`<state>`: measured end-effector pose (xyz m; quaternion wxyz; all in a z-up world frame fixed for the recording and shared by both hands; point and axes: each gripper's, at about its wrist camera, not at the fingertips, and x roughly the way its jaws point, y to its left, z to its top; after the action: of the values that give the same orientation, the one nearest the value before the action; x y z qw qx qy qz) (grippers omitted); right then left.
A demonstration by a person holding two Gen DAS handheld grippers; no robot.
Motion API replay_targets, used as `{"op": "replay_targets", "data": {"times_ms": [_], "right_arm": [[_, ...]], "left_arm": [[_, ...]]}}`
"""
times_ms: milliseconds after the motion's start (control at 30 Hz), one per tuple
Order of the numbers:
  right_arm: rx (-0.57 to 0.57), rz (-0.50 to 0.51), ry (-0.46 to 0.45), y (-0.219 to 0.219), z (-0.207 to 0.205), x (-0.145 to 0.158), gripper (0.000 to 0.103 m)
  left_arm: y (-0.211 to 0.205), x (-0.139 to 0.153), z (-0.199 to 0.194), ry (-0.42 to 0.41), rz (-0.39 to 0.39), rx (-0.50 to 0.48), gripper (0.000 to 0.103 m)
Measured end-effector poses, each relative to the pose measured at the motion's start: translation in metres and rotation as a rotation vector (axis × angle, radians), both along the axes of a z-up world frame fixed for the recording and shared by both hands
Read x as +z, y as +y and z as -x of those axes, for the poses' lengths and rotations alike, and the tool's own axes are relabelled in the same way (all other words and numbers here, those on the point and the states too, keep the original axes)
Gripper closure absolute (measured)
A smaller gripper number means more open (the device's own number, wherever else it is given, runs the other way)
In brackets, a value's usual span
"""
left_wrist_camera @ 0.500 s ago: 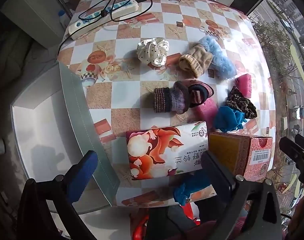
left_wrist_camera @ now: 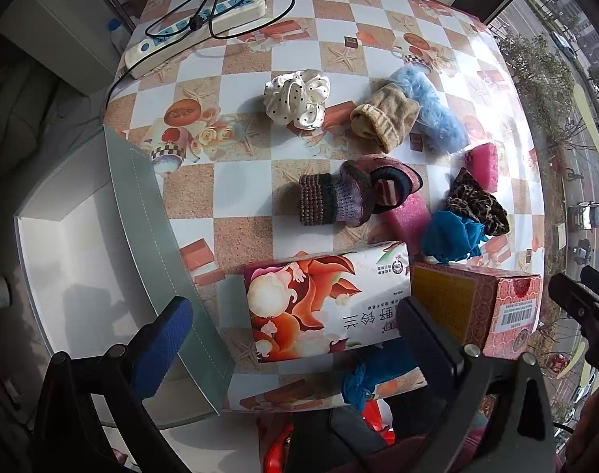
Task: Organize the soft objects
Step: 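Move both tools toward the soft items on the table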
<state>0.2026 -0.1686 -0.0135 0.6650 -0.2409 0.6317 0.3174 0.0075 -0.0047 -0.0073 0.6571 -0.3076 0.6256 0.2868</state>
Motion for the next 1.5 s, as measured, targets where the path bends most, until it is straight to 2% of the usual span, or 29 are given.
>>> {"op": "replay_targets", "data": {"times_ms": [200, 300, 400, 467, 500, 533, 933, 1233, 1500], "right_arm": [[0.000, 0.014, 0.003, 0.002, -0.001, -0.003, 0.000], [0.001, 0.020, 0.006, 0.003, -0.001, -0.004, 0.000], [-0.002, 0.025, 0.009, 0.004, -0.002, -0.006, 0.000], [-0.006, 0.029, 0.012, 0.003, -0.003, -0.007, 0.000], [-0.010, 0.031, 0.013, 0.002, -0.004, -0.008, 0.000], [-0.014, 0.033, 0.015, 0.002, -0.006, -0.009, 0.000], [-0.091, 0.059, 0.064, -0.012, -0.021, -0.026, 0.000], [-0.131, 0.082, 0.071, -0.017, -0.039, -0.039, 0.000], [-0.152, 0.060, 0.099, -0.002, -0.068, -0.051, 0.000]], "left_arm": [[0.005, -0.007, -0.005, -0.011, 0.022, -0.011, 0.000], [0.006, -0.008, -0.005, 0.012, 0.023, -0.010, 0.000], [0.009, -0.009, -0.007, 0.041, -0.030, -0.012, 0.000], [0.010, -0.011, -0.008, 0.032, -0.032, -0.012, 0.000], [0.011, -0.012, -0.009, 0.033, -0.030, -0.011, 0.000], [0.013, -0.014, -0.010, 0.001, -0.021, -0.012, 0.000], [0.025, -0.035, -0.023, 0.050, 0.026, -0.019, 0.000], [0.041, -0.062, -0.049, 0.043, 0.033, -0.045, 0.000], [0.048, -0.091, -0.076, 0.034, 0.052, -0.086, 0.000]]}}
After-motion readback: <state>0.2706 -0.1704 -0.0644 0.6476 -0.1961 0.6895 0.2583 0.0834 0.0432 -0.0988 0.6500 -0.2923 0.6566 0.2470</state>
